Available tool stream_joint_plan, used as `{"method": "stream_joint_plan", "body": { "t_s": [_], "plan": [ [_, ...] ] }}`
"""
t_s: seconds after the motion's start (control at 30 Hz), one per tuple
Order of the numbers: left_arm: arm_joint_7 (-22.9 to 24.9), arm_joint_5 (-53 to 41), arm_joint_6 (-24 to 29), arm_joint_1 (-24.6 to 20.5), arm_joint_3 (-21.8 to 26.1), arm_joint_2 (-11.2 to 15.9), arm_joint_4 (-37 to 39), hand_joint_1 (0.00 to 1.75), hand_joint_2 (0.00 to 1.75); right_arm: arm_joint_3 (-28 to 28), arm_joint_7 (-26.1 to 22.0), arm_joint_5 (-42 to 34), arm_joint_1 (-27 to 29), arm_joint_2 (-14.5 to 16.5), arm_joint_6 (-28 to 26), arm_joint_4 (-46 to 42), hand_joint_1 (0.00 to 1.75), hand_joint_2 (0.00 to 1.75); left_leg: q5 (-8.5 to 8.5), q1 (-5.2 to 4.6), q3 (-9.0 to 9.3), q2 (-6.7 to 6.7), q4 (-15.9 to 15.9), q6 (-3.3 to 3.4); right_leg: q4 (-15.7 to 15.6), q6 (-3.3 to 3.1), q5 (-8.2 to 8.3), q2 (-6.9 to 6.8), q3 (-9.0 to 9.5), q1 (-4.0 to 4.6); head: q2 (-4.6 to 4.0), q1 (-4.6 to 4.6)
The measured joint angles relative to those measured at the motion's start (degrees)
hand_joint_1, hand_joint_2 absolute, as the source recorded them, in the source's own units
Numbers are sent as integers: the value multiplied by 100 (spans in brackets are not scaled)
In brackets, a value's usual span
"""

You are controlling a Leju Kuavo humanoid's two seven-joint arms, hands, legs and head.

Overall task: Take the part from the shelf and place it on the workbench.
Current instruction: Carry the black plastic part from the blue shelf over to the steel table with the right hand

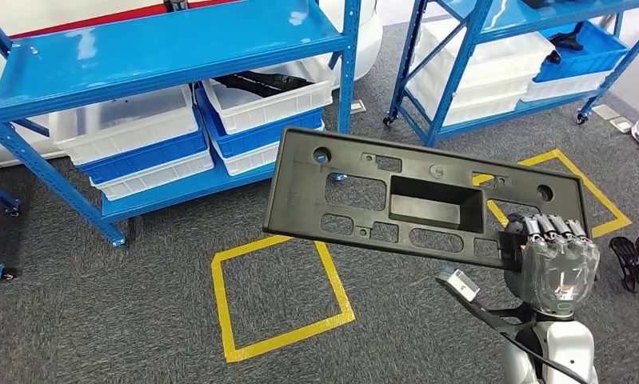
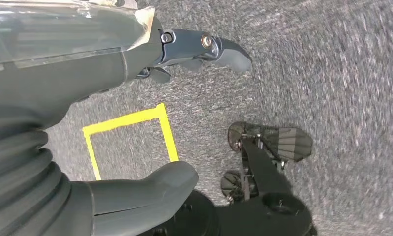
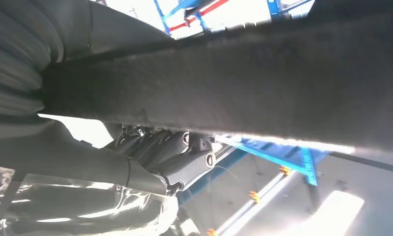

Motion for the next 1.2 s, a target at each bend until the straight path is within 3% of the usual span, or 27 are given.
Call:
{"method": "stream_joint_plan", "body": {
  "t_s": [0.07, 0.13, 0.2, 0.27, 0.3, 0.33, 0.4, 0.47, 0.5, 0.57, 0.63, 0.7, 0.77, 0.8, 0.83, 0.87, 0.93, 1.0, 1.07, 1.13, 1.2],
  "plan": [
    [48, -33, 74, -5, -38, -2, 0, 0, 175, -67, -26, -80, 78, -27, -1, -20, 175, 175, -16, 26, -9, 17, 22, -58, -4, -100, 41, 108, -53, 0, 0, -7],
    [82, -54, 161, -3, -70, -4, 0, 0, 175, -158, -115, -188, 141, -52, -1, -44, 175, 175, -264, 59, -118, -228, 285, -111, -14, -192, 95, 202, -82, -17, 0, -22],
    [98, -40, 298, 5, -90, -4, 0, 0, 175, -222, -226, -262, 160, -57, -2, -52, 175, 175, -715, 71, -404, -506, 986, -133, -12, -269, 146, 306, -135, -2, 0, -48],
    [109, 2, 471, 11, -100, -13, 0, 0, 175, -247, -305, -296, 166, -52, -1, -38, 175, 175, -961, 64, -649, -575, 1599, -110, -10, -311, 184, 438, -188, 41, 0, -58],
    [111, 28, 555, 11, -102, -23, 0, 0, 175, -250, -340, -314, 165, -51, -1, -25, 175, 175, -911, 57, -639, -590, 1621, -76, -9, -317, 201, 513, -204, 64, 0, -59],
    [113, 50, 626, 12, -103, -36, 0, 0, 175, -250, -374, -335, 152, -51, 0, -6, 175, 175, -767, 47, -531, -615, 1434, -31, -8, -320, 216, 586, -212, 84, 0, -59],
    [116, 95, 755, 10, -106, -59, 2, 0, 175, -230, -436, -381, 75, -50, 0, 57, 175, 175, -393, 23, -126, -830, 670, 107, -8, -305, 247, 729, -220, 112, 0, -53],
    [124, 128, 850, 8, -107, -88, 5, 0, 175, -190, -470, -428, -72, -49, 0, 149, 175, 175, -224, 0, 131, -1054, 142, 201, -2, -260, 285, 860, -254, 107, 0, -41],
    [131, 139, 879, 5, -108, -101, 7, 0, 175, -167, -477, -449, -133, -47, -1, 198, 175, 175, -229, -14, 157, -1086, 74, 219, -2, -222, 311, 922, -281, 89, 0, -44],
    [138, 146, 909, -4, -109, -143, 5, 0, 175, -131, -493, -470, -202, -55, -1, 276, 175, 175, -170, -21, 166, -958, 0, 218, 2, -144, 358, 1030, -341, 63, 0, -69],
    [145, 151, 933, -9, -109, -178, 4, 0, 175, -107, -516, -475, -244, -76, -1, 329, 175, 175, -81, 8, 186, -807, -119, 226, 196, -120, 250, 822, -484, 89, 0, -36],
    [179, 172, 994, -5, -109, -203, 4, 0, 175, -75, -533, -500, -317, -91, -1, 398, 175, 175, -29, 8, 175, -632, -178, 233, 843, -131, -85, 462, -795, 95, 0, 16],
    [237, 192, 1112, 3, -109, -237, 5, 0, 175, -27, -541, -559, -375, -94, 0, 484, 175, 175, -18, -5, 143, -445, -173, 228, 1517, -95, -356, 323, -1061, 54, 0, 35],
    [261, 202, 1193, 5, -109, -262, 6, 0, 175, 7, -552, -601, -402, -94, 0, 532, 175, 175, -17, -6, 135, -358, -170, 224, 1597, -50, -374, 298, -1059, 30, 0, 36],
    [279, 218, 1278, 4, -109, -297, 7, 0, 175, 44, -572, -646, -445, -94, 0, 587, 175, 175, -18, -4, 132, -274, -165, 218, 1430, 13, -301, 267, -932, 5, 0, 37],
    [292, 238, 1365, 2, -108, -337, 7, 0, 175, 83, -600, -689, -506, -94, 0, 651, 175, 175, -24, 0, 132, -193, -154, 206, 1053, 79, -168, 206, -699, -18, 0, 37],
    [298, 292, 1502, -2, -99, -405, 6, 0, 175, 168, -661, -753, -683, -90, 0, 800, 175, 175, -51, -16, 119, -50, -112, 155, 232, 121, 61, -8, -222, -21, 0, 42],
    [289, 348, 1588, -5, -83, -446, 5, 0, 175, 251, -717, -759, -859, -70, -1, 954, 175, 175, -70, -43, 108, 57, -73, 89, -72, 28, 141, -80, -62, 8, 0, 36],
    [268, 431, 1650, -10, -55, -473, 5, 0, 175, 312, -747, -657, -971, -18, -2, 1077, 175, 175, -73, -30, 106, 124, -60, 25, -74, -78, 186, 45, -92, 15, 0, 19],
    [259, 529, 1738, -11, -13, -485, 4, 0, 175, 364, -733, -483, -1029, 77, -1, 1153, 175, 175, -238, 14, 27, -105, 127, -46, -93, -162, 228, 154, -123, -1, 0, -10],
    [305, 586, 1843, -3, 35, -487, 4, 0, 175, 427, -674, -320, -1058, 203, 0, 1202, 175, 175, -644, 40, -256, -466, 779, -89, -100, -227, 264, 259, -155, -9, 0, -48]
  ]
}}
